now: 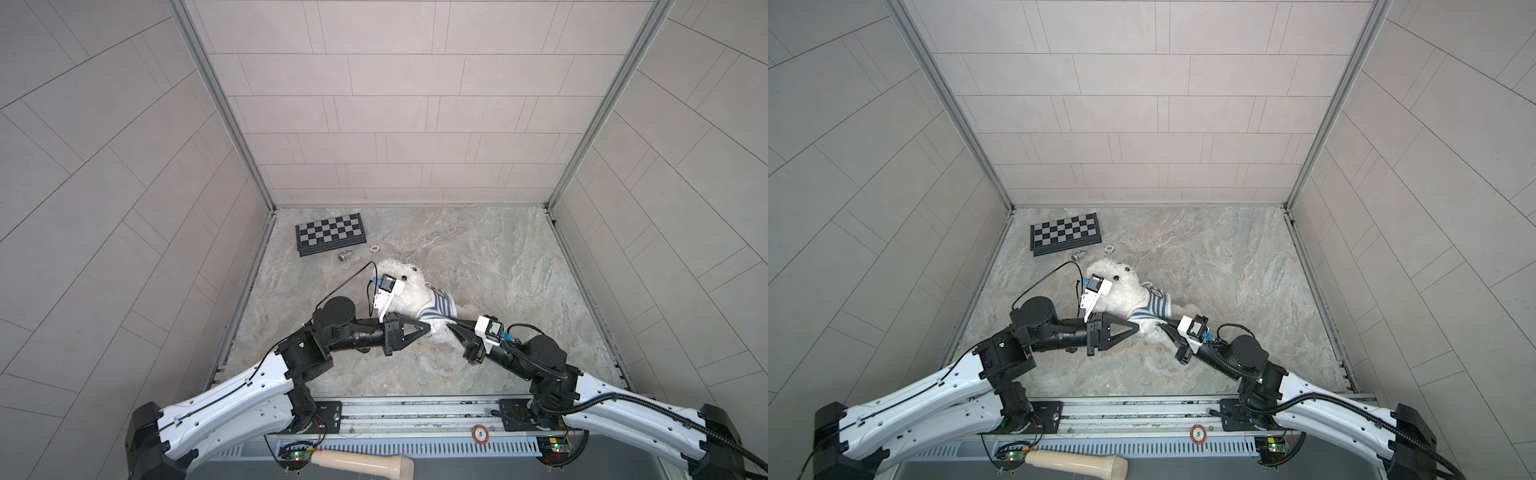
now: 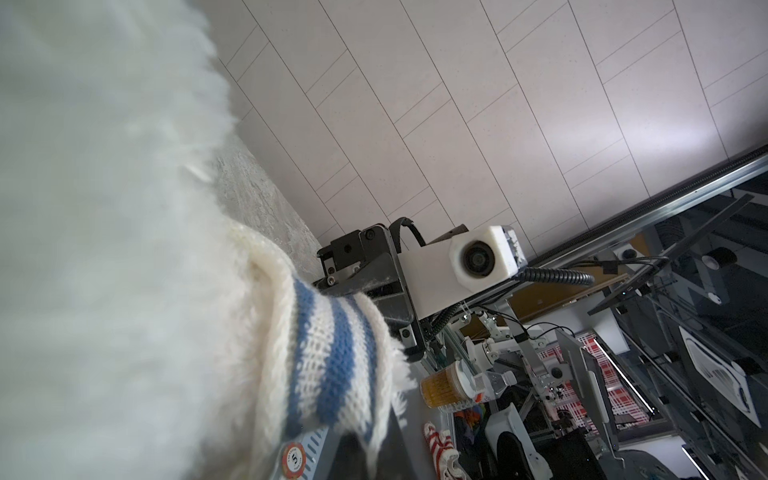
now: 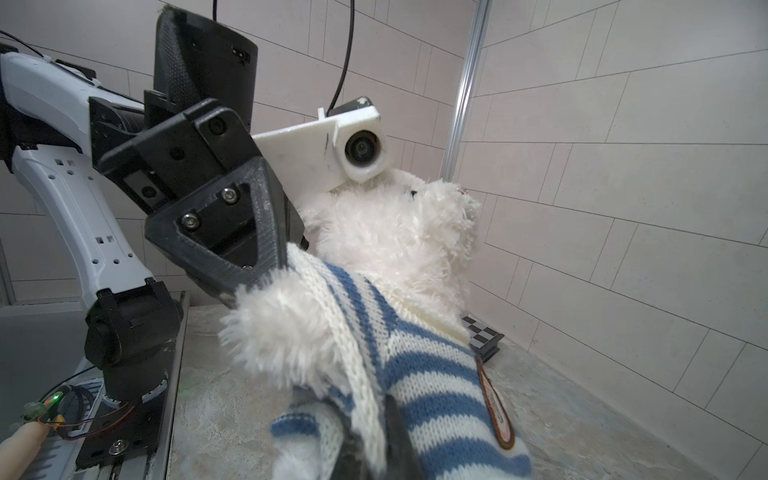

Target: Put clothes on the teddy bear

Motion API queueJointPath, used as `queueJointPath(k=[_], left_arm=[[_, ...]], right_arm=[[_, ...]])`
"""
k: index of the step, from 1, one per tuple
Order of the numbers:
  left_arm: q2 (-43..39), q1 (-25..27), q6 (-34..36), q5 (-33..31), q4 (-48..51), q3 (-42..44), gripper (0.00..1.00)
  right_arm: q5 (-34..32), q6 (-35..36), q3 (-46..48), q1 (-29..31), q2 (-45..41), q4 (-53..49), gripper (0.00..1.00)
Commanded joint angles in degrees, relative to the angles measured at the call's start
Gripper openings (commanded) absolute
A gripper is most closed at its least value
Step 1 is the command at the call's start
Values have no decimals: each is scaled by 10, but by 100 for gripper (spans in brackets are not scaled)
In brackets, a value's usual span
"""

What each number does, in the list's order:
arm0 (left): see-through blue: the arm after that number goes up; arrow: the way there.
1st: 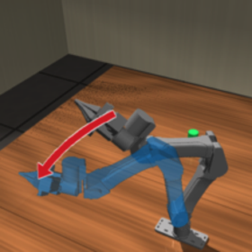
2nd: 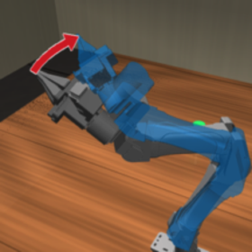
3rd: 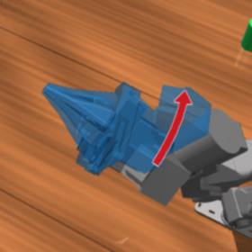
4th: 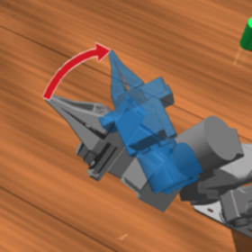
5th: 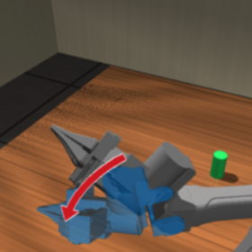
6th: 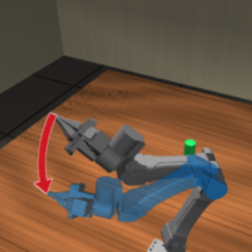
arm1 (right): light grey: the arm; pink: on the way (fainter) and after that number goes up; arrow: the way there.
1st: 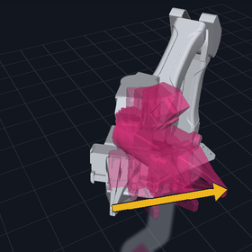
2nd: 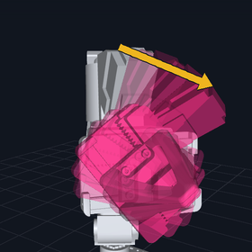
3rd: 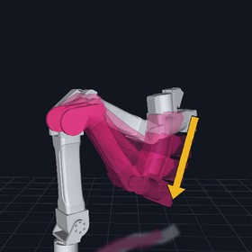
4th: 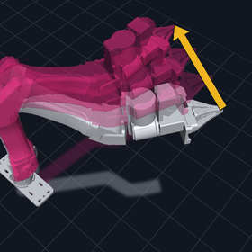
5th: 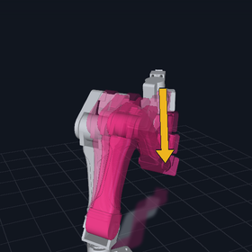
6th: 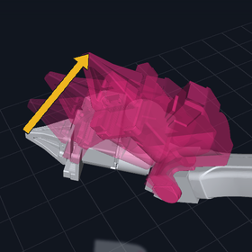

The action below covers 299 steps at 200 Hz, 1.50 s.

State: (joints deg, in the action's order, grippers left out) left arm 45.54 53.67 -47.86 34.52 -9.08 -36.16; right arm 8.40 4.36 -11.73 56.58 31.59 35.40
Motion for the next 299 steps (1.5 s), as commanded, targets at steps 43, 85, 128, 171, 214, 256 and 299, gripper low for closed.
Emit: queueJointPath(k=[43,85,128,171,214,256,299], left_arm=[[4,-5,43,99,-33,-68,0],[5,-5,46,90,-26,-64,0],[-4,-5,59,72,-13,-56,0],[-3,-5,73,63,6,-45,0],[-22,-13,116,20,77,-51,0],[-15,-17,142,-68,137,-64,0],[-7,-17,135,-133,135,-58,0]], right_arm=[[24,-15,4,-17,3,23,20],[84,-52,4,-9,7,55,29],[135,-97,3,-3,-22,56,41],[136,-74,-14,1,-40,21,42],[132,-78,-24,4,-73,-2,42],[86,-13,-76,37,-67,-115,37],[-13,55,-157,86,39,-236,34]])
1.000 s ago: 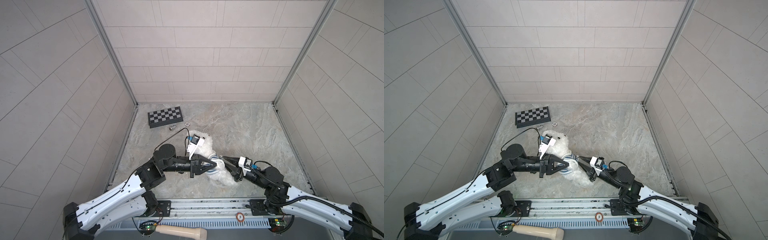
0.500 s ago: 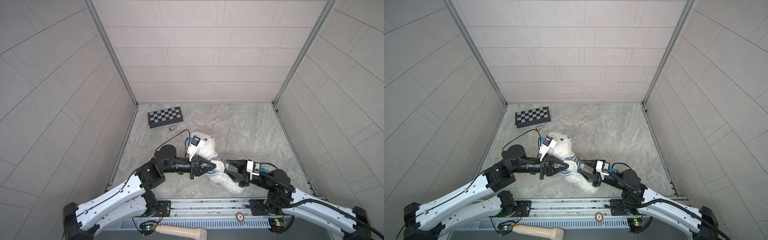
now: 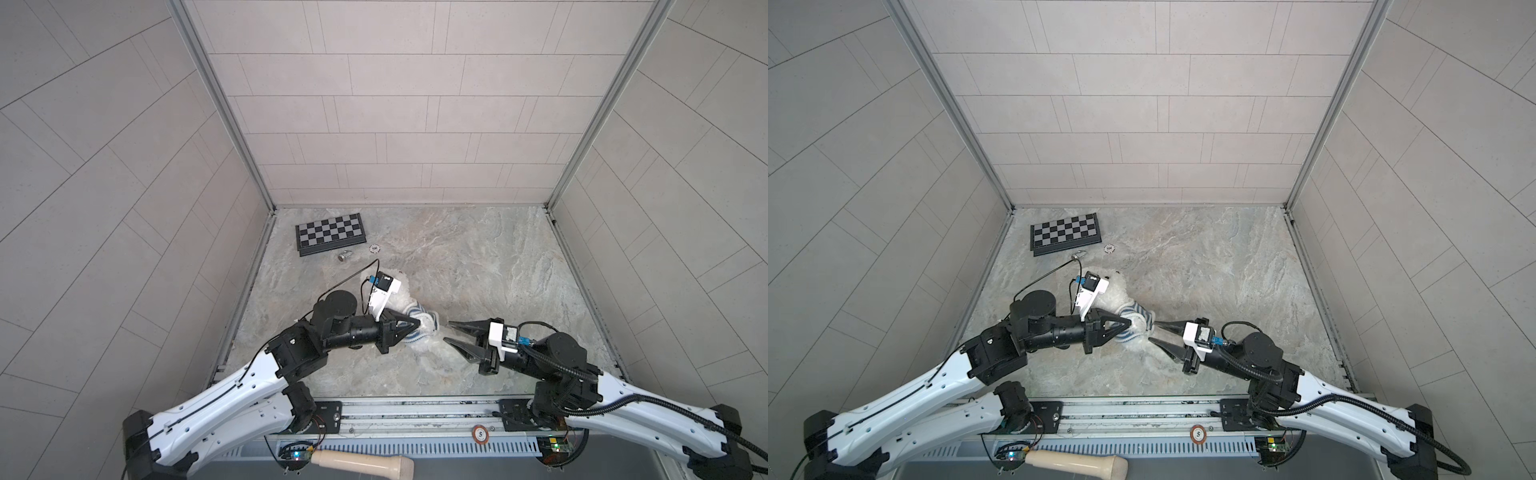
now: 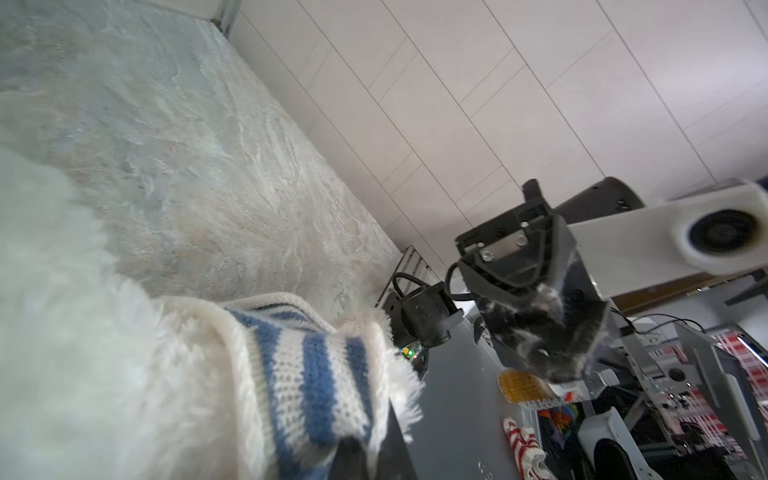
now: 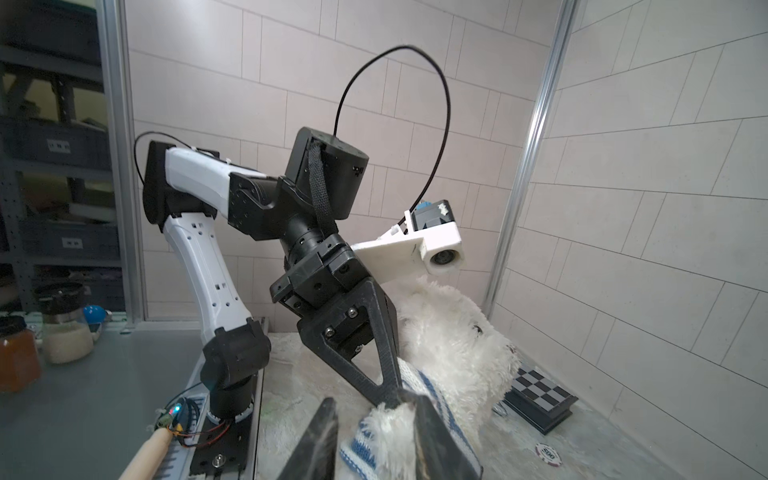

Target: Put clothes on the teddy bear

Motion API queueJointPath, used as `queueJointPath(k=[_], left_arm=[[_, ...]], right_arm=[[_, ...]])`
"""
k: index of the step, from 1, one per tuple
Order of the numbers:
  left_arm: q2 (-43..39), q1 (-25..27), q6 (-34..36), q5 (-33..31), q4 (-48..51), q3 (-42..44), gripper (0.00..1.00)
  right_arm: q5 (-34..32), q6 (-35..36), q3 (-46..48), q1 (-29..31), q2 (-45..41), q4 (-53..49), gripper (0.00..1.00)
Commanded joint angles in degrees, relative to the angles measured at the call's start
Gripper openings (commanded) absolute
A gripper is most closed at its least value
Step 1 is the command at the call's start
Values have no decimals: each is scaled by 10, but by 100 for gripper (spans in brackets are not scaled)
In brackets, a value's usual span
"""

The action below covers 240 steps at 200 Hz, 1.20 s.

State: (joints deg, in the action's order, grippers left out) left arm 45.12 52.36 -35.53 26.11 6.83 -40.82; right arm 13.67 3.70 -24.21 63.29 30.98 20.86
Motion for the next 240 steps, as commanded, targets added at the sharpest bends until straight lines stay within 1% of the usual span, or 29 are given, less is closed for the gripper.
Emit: queueJointPath(k=[1,24,51,79,98,118,144,171,192,240], left_arm=[[-2,-4,12,-50,-24,-11,0],[5,-3,14,-61,-22,-4,0],[4,-3,14,-62,-32,5,0],[3,-4,19,-58,-28,7,0],[1,-4,23,-60,-25,11,0],[1,-4,20,-62,-32,20,0],[4,-4,18,-59,-36,21,0],[7,-3,16,-53,-41,20,0],[8,-4,14,-48,-41,21,0],[15,-4,16,-36,-42,19,0]], right_arm=[[-67,62,-34,19,47,-93,34],[-107,83,-57,38,89,-122,34],[-156,95,-64,40,117,-130,34],[-176,99,-63,41,128,-116,36],[-188,104,-60,46,120,-109,36],[-198,109,-57,49,110,-110,36],[-201,116,-60,52,108,-113,31],[-202,128,-73,52,134,-116,26],[-195,129,-74,52,147,-103,27],[-211,137,-91,52,181,-87,29]])
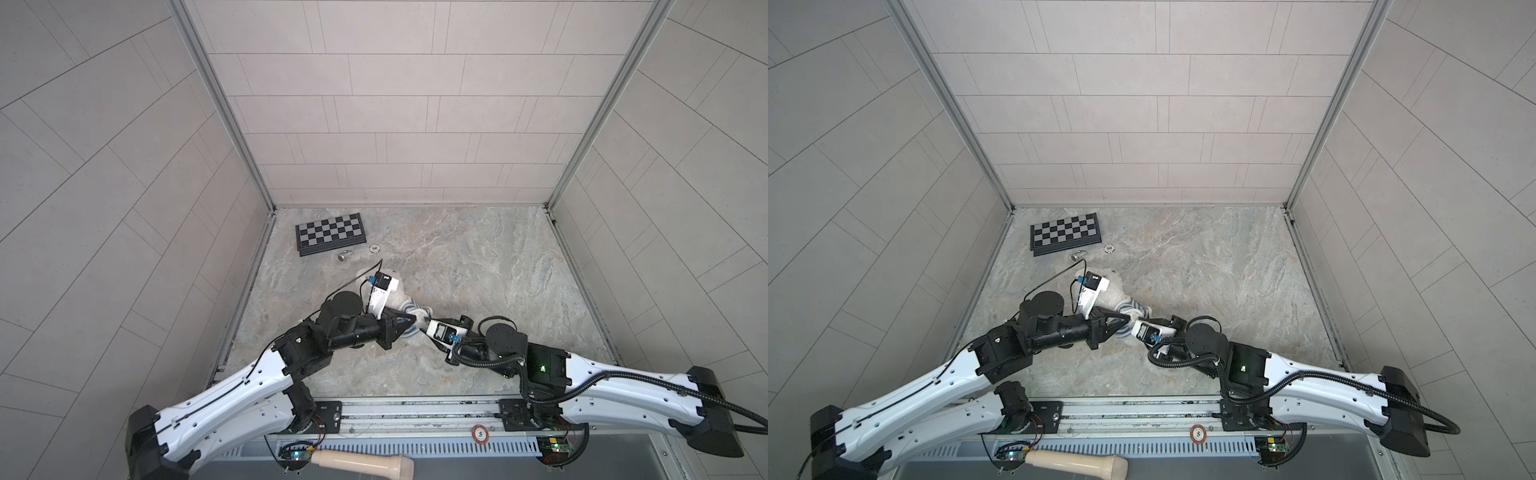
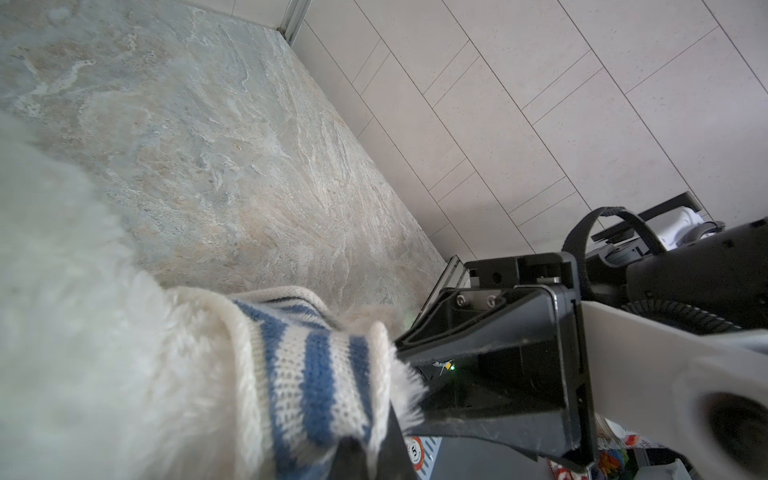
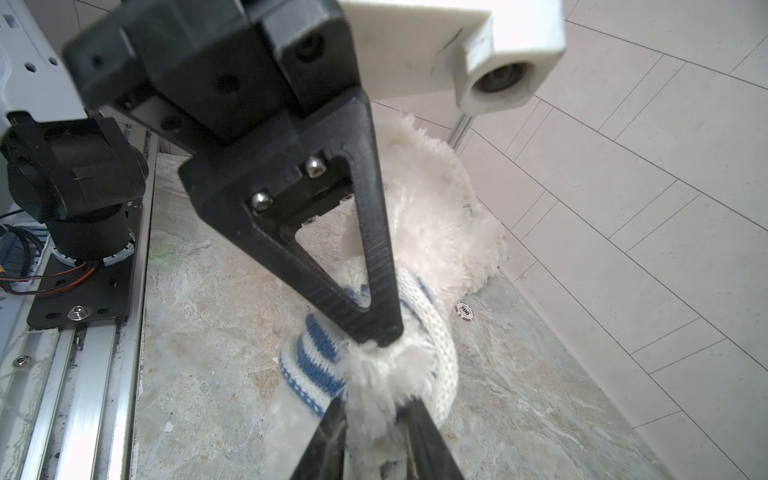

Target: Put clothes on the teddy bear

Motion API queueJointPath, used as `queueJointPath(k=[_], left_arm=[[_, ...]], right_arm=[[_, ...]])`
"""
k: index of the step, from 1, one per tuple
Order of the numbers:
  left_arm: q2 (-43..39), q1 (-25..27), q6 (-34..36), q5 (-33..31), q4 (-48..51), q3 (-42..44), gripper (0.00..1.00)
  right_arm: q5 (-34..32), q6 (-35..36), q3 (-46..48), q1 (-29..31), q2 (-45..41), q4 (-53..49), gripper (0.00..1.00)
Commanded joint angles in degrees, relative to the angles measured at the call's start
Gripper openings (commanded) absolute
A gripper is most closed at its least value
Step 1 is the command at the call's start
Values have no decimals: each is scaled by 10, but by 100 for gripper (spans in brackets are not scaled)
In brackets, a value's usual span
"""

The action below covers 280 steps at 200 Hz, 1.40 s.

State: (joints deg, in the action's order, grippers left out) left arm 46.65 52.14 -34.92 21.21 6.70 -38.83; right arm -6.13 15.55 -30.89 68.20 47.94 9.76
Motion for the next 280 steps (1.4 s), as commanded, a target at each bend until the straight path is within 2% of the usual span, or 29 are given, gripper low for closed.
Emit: queueJointPath(k=[1,29,61,109,156,216,258,270,280], left_arm=[[-1,-2,11,13,-41,0,0],[0,-1,13,14,-38,1,0],[-3,0,18,16,-29,-1,0],[-2,2,34,19,-7,-6,0],[2,15,39,26,-5,-13,0],[0,20,50,18,9,-13,0],[-20,20,95,-28,66,-16,0],[-39,20,104,-54,72,1,15],[-55,20,105,-75,66,21,35]], right_arm=[[-14,19,-25,3,12,25,30],[-24,19,-22,3,18,37,32],[-26,15,-18,3,23,37,25],[-40,21,-19,3,45,39,21],[-65,25,-19,3,66,40,25],[-57,23,-11,3,67,51,0],[-40,1,-4,2,47,53,0],[-18,-14,-8,-4,41,43,0],[-1,-29,-16,-10,42,31,0]])
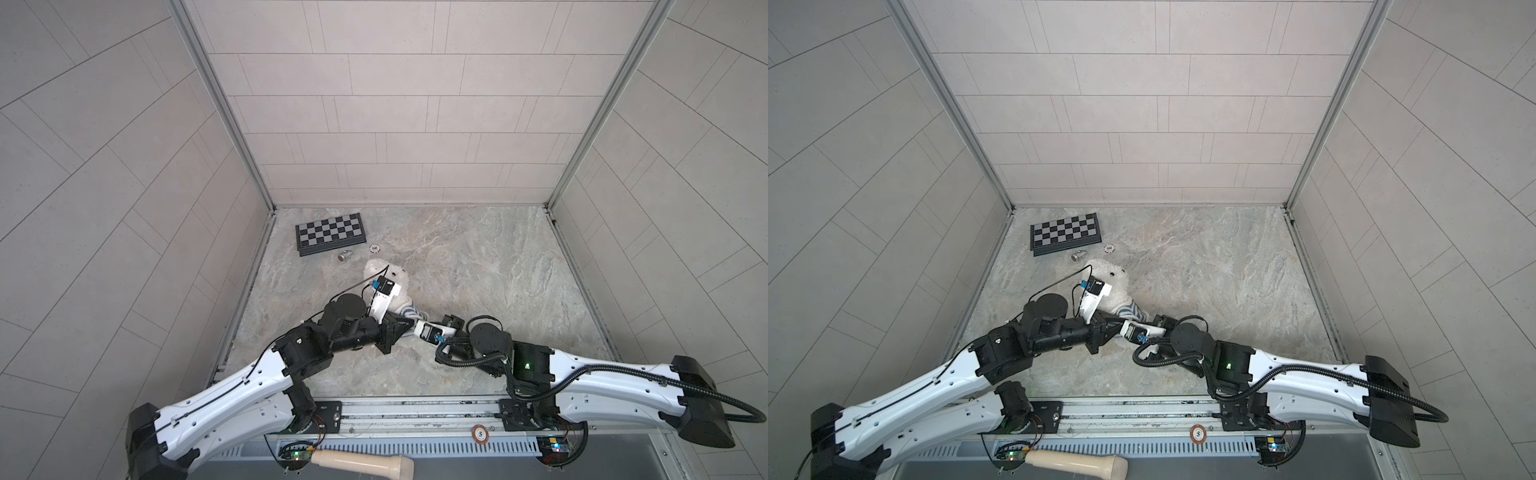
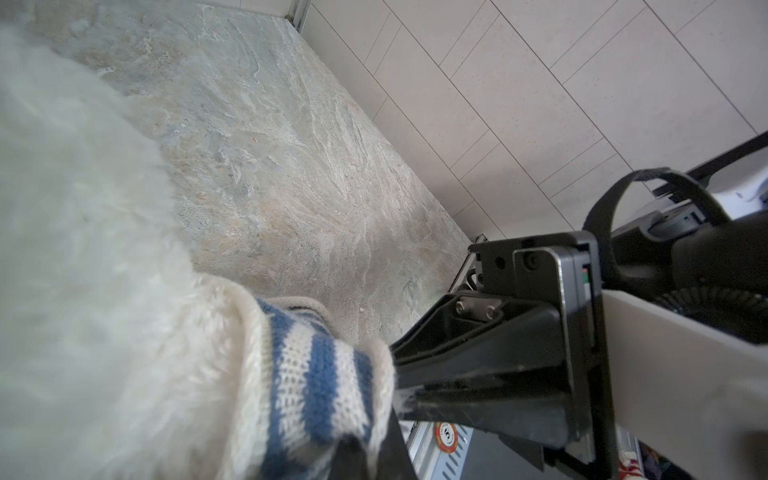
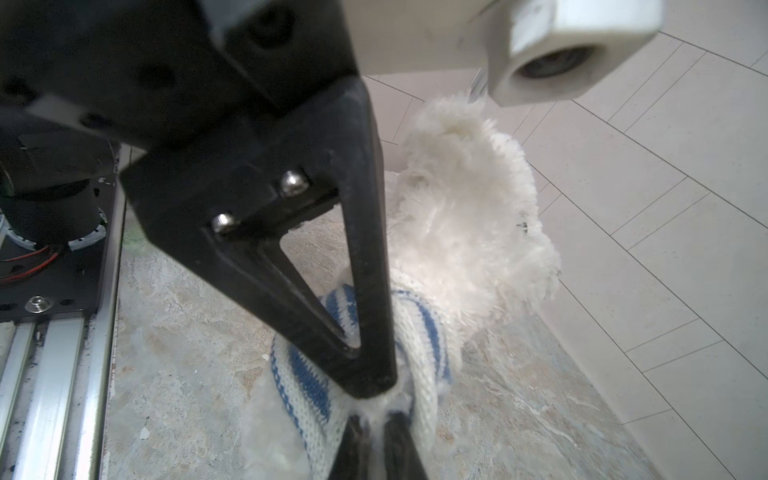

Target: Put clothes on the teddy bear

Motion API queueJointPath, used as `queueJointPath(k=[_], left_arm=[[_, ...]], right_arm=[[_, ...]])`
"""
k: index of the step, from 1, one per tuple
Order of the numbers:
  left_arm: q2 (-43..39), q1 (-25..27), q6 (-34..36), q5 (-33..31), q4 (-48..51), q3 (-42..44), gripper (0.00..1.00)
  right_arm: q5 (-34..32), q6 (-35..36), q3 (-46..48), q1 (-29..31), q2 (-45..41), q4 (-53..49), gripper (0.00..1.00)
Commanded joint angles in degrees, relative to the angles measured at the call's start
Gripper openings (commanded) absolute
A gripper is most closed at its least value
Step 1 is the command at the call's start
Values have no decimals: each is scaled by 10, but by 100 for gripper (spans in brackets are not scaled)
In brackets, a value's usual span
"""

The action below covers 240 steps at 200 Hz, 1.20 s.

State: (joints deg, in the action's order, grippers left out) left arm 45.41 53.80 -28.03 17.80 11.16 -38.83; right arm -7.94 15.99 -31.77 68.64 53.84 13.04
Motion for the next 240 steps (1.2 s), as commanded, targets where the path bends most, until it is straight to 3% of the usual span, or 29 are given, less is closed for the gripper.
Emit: queueJointPath(k=[1,19,26,58,99,134,152,172,240], left_arm=[[-44,3,36,-42,21,23,36],[-69,10,34,-91,16,54,58],[-84,16,29,-112,5,71,62],[-122,47,-1,-189,-63,140,64],[-52,81,-12,-244,-151,169,65],[1,88,-7,-269,-210,169,40],[6,88,-7,-283,-206,171,16],[-14,88,-12,-286,-204,186,0],[-118,87,-40,-339,-138,234,0]], right_arm=[[18,-36,-9,-15,-16,-2,0],[14,-79,-24,-28,-1,-12,0],[14,-102,-29,-36,6,-14,0],[12,-179,-53,-45,44,-21,0],[9,-238,-78,-45,77,-33,0],[18,-260,-85,-45,82,-42,0],[23,-268,-82,-45,76,-41,0],[22,-270,-72,-45,63,-37,0],[70,-280,-52,-58,-31,-6,0]])
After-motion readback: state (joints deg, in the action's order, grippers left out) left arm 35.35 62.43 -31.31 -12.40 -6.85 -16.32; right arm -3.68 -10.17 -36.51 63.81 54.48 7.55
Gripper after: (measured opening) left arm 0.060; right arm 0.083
